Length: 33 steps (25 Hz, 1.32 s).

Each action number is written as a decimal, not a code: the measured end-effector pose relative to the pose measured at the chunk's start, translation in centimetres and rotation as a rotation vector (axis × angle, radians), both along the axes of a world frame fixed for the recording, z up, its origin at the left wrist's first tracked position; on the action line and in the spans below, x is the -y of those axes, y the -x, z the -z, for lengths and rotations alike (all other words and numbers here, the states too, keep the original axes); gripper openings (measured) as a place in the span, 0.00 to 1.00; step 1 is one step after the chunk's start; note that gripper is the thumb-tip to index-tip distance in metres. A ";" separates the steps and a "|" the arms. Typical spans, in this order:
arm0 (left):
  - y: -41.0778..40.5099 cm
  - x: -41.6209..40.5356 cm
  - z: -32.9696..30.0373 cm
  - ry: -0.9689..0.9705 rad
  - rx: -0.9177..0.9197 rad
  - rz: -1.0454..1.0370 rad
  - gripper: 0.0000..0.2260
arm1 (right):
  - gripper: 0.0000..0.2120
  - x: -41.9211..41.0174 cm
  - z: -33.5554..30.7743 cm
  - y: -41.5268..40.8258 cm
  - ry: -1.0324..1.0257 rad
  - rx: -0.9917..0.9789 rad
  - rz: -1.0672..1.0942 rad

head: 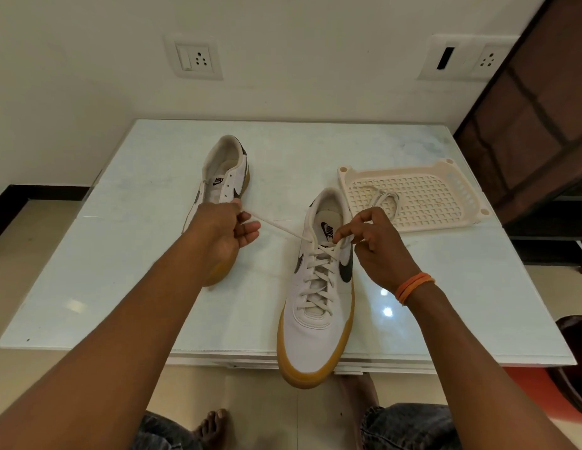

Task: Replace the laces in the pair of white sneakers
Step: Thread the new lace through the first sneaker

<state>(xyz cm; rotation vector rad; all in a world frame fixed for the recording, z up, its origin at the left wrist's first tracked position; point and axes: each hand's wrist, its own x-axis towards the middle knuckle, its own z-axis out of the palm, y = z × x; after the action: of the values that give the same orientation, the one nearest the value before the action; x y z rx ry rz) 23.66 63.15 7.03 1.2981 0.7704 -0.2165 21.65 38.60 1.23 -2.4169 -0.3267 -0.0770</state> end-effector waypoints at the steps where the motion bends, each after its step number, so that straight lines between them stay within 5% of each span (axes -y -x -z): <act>1: 0.2 -0.3 0.3 -0.173 -0.047 0.125 0.11 | 0.19 -0.1 0.0 0.0 -0.006 -0.010 0.007; 4: 1.1 -0.2 1.6 -1.038 -0.034 0.572 0.19 | 0.17 -0.6 0.0 0.2 -0.061 -0.019 0.047; 5: 1.5 0.4 1.8 -1.161 0.058 0.638 0.21 | 0.16 -0.8 -0.1 0.2 -0.082 -0.016 0.088; 10: 3.2 4.3 1.9 -1.108 0.271 0.935 0.47 | 0.19 -2.7 -0.1 0.6 0.129 -0.034 0.148; 13: 4.4 5.1 3.7 -1.037 0.144 1.128 0.61 | 0.14 -3.5 -0.4 0.4 0.271 -0.104 0.136; 17: 4.9 5.3 5.0 -0.896 0.171 1.144 0.54 | 0.06 -3.6 -1.4 -0.1 0.302 -0.253 0.136; 22: 6.8 7.4 4.0 -0.857 0.066 1.015 0.60 | 0.06 -3.7 -1.8 -0.1 0.140 -0.197 0.219; 28: 9.1 9.1 6.2 -1.024 0.154 0.854 0.59 | 0.07 -3.7 -2.3 0.6 0.155 -0.093 0.001; 33: 9.6 9.1 5.9 -1.141 0.186 0.836 0.55 | 0.05 -3.4 -2.3 0.9 -0.108 -0.062 -0.034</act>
<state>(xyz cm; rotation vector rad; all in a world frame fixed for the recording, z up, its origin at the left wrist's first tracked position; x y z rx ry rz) 14.05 54.08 1.16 2.6540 0.0771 -0.3262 20.71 41.96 3.54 -2.3007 -0.3264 -0.0046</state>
